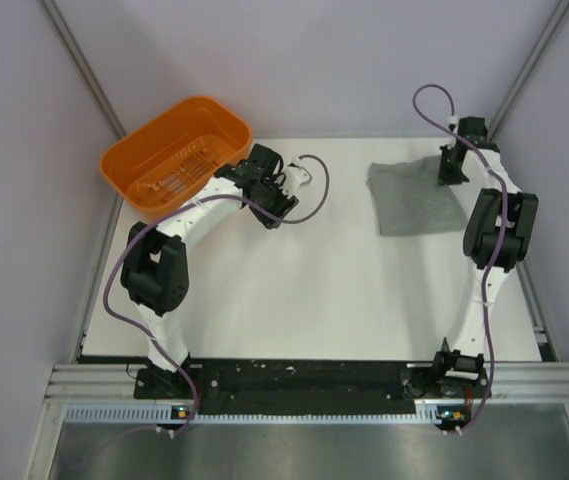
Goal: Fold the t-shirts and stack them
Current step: Put the neatly folded tshirt into the corner of the board with the right arm
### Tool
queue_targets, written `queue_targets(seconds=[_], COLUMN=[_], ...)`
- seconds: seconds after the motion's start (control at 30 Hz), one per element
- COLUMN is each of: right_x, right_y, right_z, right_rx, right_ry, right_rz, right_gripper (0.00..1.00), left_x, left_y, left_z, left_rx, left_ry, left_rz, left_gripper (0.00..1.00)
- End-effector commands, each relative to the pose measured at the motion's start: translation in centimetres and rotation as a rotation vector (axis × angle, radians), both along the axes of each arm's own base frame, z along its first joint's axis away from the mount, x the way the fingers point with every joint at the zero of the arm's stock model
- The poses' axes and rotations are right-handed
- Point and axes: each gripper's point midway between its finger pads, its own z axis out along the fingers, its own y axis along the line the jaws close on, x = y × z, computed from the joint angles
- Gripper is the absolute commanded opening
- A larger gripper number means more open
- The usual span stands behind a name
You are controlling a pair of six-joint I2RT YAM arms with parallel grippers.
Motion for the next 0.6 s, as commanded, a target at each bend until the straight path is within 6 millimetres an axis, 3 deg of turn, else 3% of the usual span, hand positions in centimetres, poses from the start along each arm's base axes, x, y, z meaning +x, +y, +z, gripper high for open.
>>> queue_targets(seconds=[0.0,0.23,0.57], right_x=[3.3,5.3,8.4], right_y=[-3.4,-6.6,-9.1], right_z=[4.1,2.8,4.0], right_rx=[-0.19,-0.355,-0.438], right_ry=[-0.073,-0.043,-0.135], right_rz=[-0.041,-0.07,-0.225], right_gripper=[0.0,0.0,0.0], left_x=[0.4,0.8,0.5], left_y=[0.9,1.5,2.0], left_z=[2.9,2.5,1.8], left_rx=[-0.02,-0.007,-0.002], left_ry=[-0.073,-0.056,-0.037], left_rz=[0.01,0.03,0.04], left_gripper=[0.52,0.52,0.52])
